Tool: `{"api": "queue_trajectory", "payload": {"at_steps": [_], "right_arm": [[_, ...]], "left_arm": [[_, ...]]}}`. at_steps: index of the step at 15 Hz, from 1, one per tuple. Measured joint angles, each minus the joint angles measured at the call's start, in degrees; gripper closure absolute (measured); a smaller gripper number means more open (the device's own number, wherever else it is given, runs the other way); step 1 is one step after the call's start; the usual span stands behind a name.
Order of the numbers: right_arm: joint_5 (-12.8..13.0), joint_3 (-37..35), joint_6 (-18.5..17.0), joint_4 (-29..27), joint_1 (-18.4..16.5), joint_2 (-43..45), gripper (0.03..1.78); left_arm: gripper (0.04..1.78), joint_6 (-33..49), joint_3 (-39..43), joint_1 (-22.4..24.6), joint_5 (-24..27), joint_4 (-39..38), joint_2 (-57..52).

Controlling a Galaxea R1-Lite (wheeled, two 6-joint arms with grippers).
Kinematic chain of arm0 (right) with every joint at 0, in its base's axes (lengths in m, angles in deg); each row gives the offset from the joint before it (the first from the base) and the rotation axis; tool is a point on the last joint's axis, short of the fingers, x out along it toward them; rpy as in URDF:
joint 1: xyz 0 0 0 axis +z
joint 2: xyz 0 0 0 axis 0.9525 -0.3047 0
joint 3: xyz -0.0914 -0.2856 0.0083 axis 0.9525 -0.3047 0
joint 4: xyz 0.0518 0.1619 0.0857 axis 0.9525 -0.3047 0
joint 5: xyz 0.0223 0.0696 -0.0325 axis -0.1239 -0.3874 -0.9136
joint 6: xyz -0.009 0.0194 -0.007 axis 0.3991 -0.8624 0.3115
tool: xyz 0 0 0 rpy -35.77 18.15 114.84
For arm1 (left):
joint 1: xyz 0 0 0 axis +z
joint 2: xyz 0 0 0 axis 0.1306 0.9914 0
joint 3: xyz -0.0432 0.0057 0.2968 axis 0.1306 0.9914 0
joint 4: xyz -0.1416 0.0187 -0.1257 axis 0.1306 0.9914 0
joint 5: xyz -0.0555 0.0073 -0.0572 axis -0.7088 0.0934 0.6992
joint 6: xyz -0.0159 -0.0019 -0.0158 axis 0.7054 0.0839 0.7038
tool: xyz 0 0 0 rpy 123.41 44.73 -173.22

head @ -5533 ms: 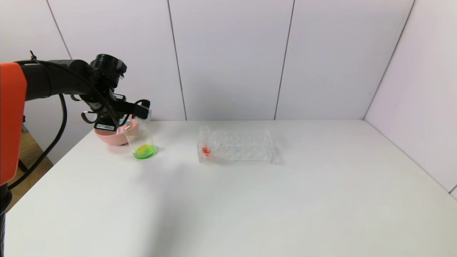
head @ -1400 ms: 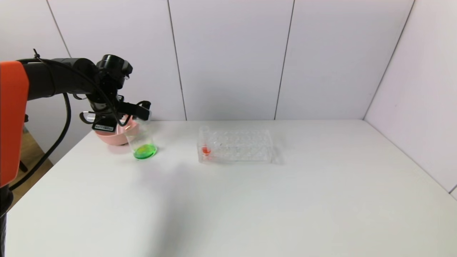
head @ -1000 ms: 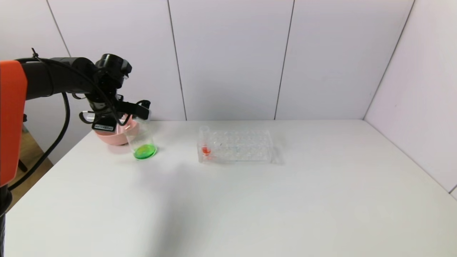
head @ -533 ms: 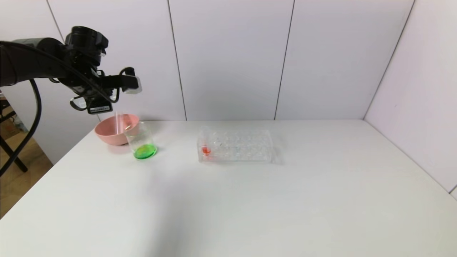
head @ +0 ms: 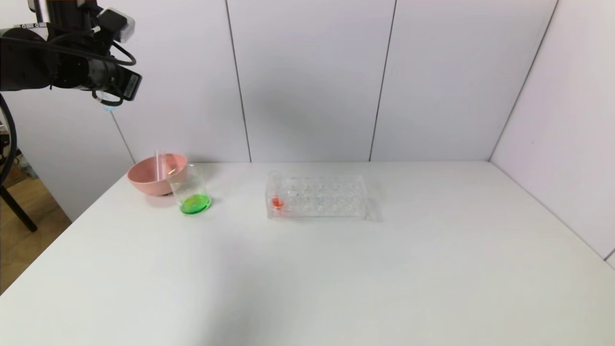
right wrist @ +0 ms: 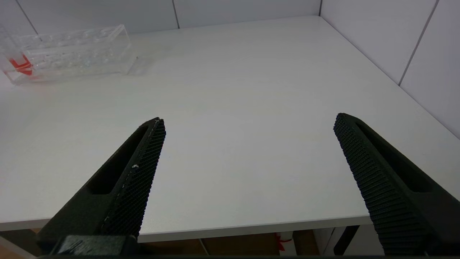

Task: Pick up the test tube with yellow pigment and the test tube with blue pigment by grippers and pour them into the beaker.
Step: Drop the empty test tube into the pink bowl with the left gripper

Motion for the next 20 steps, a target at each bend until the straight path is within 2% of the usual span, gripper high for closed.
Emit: {"api": "queue_trajectory", "payload": {"at_steps": [3, 5, 7, 11, 17, 20], "right_arm": [[0.00, 0.00, 0.00, 0.00, 0.00, -0.01, 0.10], [0.00, 0.00, 0.00, 0.00, 0.00, 0.00, 0.10], [0.00, 0.00, 0.00, 0.00, 0.00, 0.00, 0.10], [0.00, 0.00, 0.00, -0.02, 0.00, 0.00, 0.10], [0.00, 0.00, 0.00, 0.00, 0.00, 0.00, 0.10], [0.00, 0.00, 0.00, 0.00, 0.00, 0.00, 0.10]], "left_arm": [[1.36, 11.73, 2.57, -0.11, -5.64, -6.56, -0.50], [1.36, 14.54, 4.28, -0.13, -8.84, -6.84, -0.83], [1.36, 20.59, 6.64, 0.05, -9.20, -6.86, -1.10], [1.36, 38.22, 11.97, 0.99, -9.34, -9.97, -1.40], [1.36, 35.76, 28.37, 2.76, -9.62, -30.70, -1.57], [1.36, 35.46, 31.57, 3.01, -9.69, -35.79, 0.05]]}}
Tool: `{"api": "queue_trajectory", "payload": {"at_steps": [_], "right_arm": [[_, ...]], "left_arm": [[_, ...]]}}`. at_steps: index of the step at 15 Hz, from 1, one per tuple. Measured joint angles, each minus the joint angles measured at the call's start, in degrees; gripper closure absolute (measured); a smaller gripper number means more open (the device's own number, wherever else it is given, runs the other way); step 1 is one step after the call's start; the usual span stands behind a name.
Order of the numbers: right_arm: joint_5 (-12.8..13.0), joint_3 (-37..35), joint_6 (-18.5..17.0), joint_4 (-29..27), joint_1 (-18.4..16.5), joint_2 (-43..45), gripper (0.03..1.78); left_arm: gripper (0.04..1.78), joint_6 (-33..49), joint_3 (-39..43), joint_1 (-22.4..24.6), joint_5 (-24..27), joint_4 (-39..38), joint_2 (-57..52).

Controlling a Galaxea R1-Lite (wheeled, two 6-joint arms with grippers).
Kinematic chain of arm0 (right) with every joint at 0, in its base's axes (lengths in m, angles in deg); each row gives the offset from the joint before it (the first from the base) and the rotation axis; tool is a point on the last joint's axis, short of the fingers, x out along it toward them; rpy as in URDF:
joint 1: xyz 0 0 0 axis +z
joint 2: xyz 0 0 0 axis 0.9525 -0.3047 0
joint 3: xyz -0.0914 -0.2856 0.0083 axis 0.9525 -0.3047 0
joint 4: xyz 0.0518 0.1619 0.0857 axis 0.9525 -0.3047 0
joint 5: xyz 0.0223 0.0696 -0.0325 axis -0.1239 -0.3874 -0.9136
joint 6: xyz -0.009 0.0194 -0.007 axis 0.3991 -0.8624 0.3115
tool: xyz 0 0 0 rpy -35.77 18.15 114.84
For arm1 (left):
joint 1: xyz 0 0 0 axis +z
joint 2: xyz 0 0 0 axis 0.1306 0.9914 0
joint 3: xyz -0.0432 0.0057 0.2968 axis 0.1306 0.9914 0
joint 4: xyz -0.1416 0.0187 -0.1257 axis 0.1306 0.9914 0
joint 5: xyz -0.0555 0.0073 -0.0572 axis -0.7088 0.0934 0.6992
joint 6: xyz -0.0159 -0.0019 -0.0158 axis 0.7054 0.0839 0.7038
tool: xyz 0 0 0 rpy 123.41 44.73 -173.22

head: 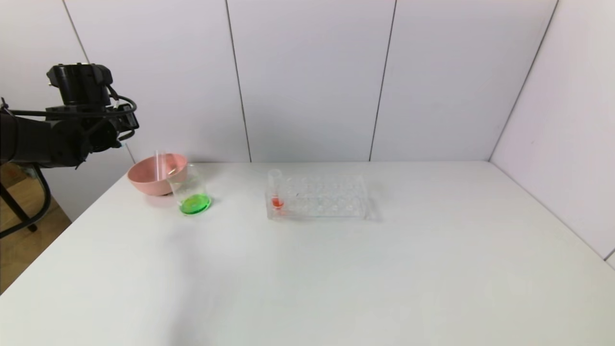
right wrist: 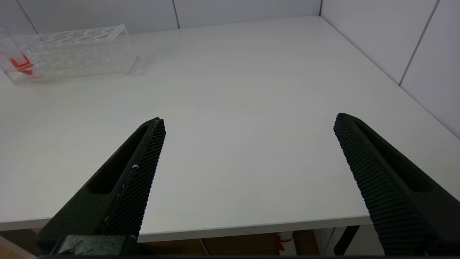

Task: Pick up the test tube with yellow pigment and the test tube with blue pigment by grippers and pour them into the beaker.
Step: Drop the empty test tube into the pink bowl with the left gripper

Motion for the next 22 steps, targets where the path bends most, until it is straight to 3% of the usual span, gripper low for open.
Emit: {"api": "queue_trajectory", "payload": {"at_steps": [6, 18, 22], "right_arm": [[0.00, 0.00, 0.00, 0.00, 0.00, 0.00, 0.10], [-0.02, 0.00, 0.00, 0.00, 0.00, 0.00, 0.10], [0.00, 0.00, 0.00, 0.00, 0.00, 0.00, 0.10]], "left_arm": [[1.36, -0.37, 0.16, 0.00, 0.32, -7.11, 4.69], [1.36, -1.35, -1.22, 0.52, 1.04, -9.53, 11.28], [1.14, -1.46, -1.83, 0.51, 1.12, -9.67, 12.02]]}}
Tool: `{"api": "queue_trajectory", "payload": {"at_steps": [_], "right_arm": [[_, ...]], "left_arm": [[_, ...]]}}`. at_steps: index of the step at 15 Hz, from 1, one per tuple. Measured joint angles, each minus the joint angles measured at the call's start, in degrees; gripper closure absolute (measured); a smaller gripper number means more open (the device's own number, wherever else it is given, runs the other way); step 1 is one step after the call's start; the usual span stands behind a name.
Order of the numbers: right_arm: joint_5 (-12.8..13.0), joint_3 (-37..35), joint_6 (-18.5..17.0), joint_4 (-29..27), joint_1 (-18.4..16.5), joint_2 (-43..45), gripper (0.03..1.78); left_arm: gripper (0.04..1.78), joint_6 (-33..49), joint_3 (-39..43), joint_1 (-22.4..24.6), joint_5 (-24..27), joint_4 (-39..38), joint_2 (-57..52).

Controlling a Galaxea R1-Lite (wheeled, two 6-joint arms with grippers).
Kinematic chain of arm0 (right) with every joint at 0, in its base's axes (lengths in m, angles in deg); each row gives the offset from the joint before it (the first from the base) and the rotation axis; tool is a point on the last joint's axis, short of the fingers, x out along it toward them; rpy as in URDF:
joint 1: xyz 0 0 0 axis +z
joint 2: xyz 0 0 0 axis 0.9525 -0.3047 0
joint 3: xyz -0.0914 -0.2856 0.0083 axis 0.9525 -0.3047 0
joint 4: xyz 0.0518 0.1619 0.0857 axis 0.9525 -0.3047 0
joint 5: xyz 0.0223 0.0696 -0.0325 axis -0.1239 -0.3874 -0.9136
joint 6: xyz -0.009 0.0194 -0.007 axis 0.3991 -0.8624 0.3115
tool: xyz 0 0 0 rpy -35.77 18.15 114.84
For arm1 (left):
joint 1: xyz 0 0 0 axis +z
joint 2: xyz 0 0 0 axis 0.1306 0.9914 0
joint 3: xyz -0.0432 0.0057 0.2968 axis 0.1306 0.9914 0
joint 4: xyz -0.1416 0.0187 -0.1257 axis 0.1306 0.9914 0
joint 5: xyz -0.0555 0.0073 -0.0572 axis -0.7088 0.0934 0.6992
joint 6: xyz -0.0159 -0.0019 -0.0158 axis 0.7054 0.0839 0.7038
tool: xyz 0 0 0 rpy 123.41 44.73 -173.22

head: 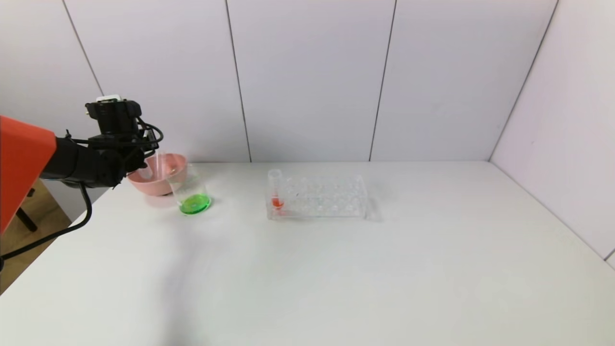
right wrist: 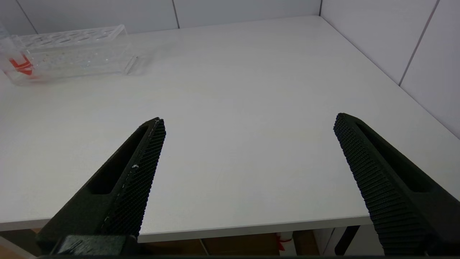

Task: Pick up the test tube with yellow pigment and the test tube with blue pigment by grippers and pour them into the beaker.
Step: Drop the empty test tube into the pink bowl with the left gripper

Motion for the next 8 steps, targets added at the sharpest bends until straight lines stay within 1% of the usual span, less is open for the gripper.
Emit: {"api": "queue_trajectory", "payload": {"at_steps": [1, 4, 5, 6, 8], "right_arm": [[0.00, 0.00, 0.02, 0.00, 0.00, 0.00, 0.10], [0.00, 0.00, 0.02, 0.00, 0.00, 0.00, 0.10], [0.00, 0.00, 0.00, -0.02, 0.00, 0.00, 0.10], [0.00, 0.00, 0.00, 0.00, 0.00, 0.00, 0.10], [0.00, 0.00, 0.00, -0.02, 0.00, -0.01, 0.10]], "left_arm": [[1.02, 0.02, -0.05, 0.00, 0.00, 0.00, 0.11], [0.53, -0.04, -0.09, -0.07, 0.05, -0.26, 0.20], [0.40, -0.01, -0.09, -0.07, 0.06, -0.28, 0.20], [0.27, -0.04, 0.04, -0.07, 0.05, -0.26, 0.09], [0.11, -0.01, 0.50, -0.13, 0.00, -0.26, -0.68]]}}
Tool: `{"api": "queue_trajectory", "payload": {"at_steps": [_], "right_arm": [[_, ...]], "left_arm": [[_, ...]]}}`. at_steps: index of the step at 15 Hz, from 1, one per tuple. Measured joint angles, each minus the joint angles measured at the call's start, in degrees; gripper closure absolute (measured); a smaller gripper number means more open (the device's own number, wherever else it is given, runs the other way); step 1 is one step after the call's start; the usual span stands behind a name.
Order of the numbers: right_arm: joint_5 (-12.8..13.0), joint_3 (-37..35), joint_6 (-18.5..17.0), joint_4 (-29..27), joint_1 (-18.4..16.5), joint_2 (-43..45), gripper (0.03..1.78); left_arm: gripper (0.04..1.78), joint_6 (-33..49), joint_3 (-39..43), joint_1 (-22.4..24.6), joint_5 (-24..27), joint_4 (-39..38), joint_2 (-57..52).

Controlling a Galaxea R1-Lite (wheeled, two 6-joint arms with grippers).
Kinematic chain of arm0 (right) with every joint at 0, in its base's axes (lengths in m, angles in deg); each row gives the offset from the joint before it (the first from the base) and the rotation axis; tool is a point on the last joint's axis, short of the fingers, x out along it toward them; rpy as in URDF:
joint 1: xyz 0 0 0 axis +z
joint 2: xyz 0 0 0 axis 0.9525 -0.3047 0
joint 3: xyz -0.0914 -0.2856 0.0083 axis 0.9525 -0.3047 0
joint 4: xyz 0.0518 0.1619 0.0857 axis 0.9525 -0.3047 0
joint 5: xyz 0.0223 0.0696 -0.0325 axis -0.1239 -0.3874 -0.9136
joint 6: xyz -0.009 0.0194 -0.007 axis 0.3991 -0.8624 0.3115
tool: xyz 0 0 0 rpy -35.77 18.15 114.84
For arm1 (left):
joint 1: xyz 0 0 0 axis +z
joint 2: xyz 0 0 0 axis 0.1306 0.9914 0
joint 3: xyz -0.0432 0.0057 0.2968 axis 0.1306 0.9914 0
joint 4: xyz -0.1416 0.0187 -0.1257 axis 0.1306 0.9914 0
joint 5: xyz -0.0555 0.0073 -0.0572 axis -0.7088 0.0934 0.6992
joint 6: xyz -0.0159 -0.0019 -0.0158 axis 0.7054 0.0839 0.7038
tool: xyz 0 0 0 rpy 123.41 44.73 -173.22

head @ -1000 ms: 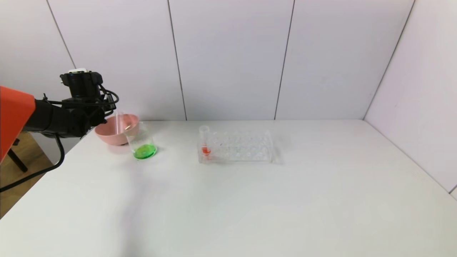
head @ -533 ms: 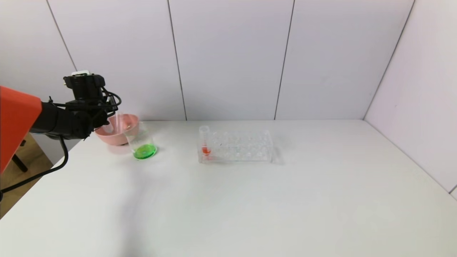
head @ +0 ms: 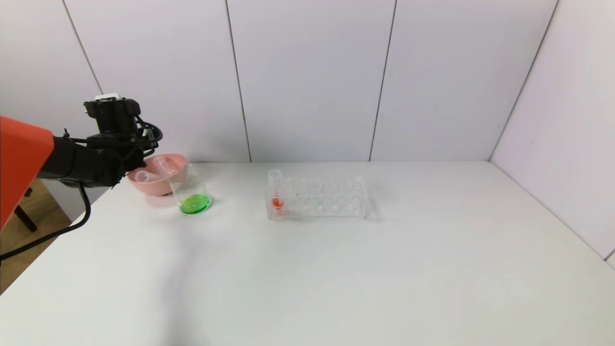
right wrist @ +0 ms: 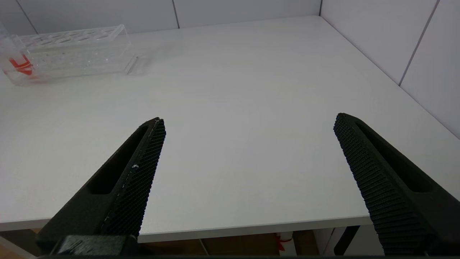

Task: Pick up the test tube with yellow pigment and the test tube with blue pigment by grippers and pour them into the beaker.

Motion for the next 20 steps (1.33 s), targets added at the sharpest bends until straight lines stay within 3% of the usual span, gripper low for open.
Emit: {"api": "queue_trajectory", "payload": {"at_steps": [6, 12, 15, 20], "right_arm": [[0.00, 0.00, 0.00, 0.02, 0.00, 0.01, 0.10], [0.00, 0.00, 0.00, 0.05, 0.00, 0.01, 0.10], [-0.02, 0.00, 0.00, 0.02, 0.00, 0.01, 0.10], [0.00, 0.00, 0.00, 0.02, 0.00, 0.00, 0.10]], "left_arm": [[0.06, -0.55, 6.40, -0.46, 1.38, 0.37, -12.02], [0.06, -6.78, 23.82, -1.29, 2.76, 1.94, -36.47], [0.06, -8.75, 32.11, -1.38, 3.64, 6.86, -51.12], [0.06, -13.48, 41.44, -1.43, 10.67, 21.99, -79.40]]}}
